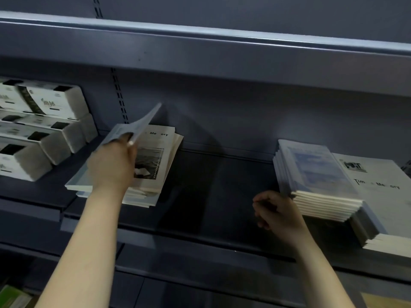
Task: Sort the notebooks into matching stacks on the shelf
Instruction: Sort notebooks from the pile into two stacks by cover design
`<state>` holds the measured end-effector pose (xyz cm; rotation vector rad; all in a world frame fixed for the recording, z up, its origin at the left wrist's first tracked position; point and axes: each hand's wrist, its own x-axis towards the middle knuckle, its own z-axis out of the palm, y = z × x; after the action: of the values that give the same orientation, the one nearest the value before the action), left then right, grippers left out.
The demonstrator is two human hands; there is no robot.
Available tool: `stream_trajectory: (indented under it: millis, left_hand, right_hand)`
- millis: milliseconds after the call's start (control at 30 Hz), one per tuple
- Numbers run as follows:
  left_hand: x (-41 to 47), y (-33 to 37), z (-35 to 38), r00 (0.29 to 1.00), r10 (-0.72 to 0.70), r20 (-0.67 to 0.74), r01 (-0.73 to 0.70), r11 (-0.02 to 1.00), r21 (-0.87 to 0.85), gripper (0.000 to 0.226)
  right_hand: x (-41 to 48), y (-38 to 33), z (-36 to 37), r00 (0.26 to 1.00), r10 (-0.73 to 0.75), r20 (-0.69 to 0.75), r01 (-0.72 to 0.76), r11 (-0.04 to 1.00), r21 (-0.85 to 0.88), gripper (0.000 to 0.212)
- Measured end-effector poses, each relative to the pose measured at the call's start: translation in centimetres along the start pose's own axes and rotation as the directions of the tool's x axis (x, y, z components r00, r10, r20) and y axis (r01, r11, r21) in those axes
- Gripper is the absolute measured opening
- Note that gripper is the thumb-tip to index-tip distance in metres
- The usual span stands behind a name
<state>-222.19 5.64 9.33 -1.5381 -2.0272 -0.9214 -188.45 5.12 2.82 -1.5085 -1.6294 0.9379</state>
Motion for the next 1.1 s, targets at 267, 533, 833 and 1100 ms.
stream_trajectory:
  millis: [267, 533, 833, 1100]
  left_hand:
    - [-1.0, 6.0, -0.7, 0.946, -0.300, 0.123, 0.225, 0.333, -0.916, 0.012]
    - [-4.8, 12.7, 1.8, 0.802, -0.211, 0.558, 0.472, -0.349, -0.810, 0.023]
    - [-8.3, 15.1, 3.8, 0.778, 0.086, 0.622, 0.590, -0.441, -0.677, 0.024]
    - [-8.7, 15.4, 4.6, 0.789, 0.211, 0.577, 0.556, 0.155, -0.817, 0.036]
  right_hand:
    - [-0.1, -0.4, -0.1, 0.995, -0.039, 0.088, 0.034, 0.998, 0.061, 0.011]
    - [-0.1, -2.0, -0.4, 0.993, -0.078, 0.090, 0.035, 0.915, 0.401, 0.023]
    - [0.3, -2.3, -2.9, 0.993, -0.115, 0.016, 0.085, 0.810, 0.581, 0.051]
    - [0.7, -1.4, -5.6, 0.978, -0.067, -0.198, 0.155, 0.866, 0.476, 0.040]
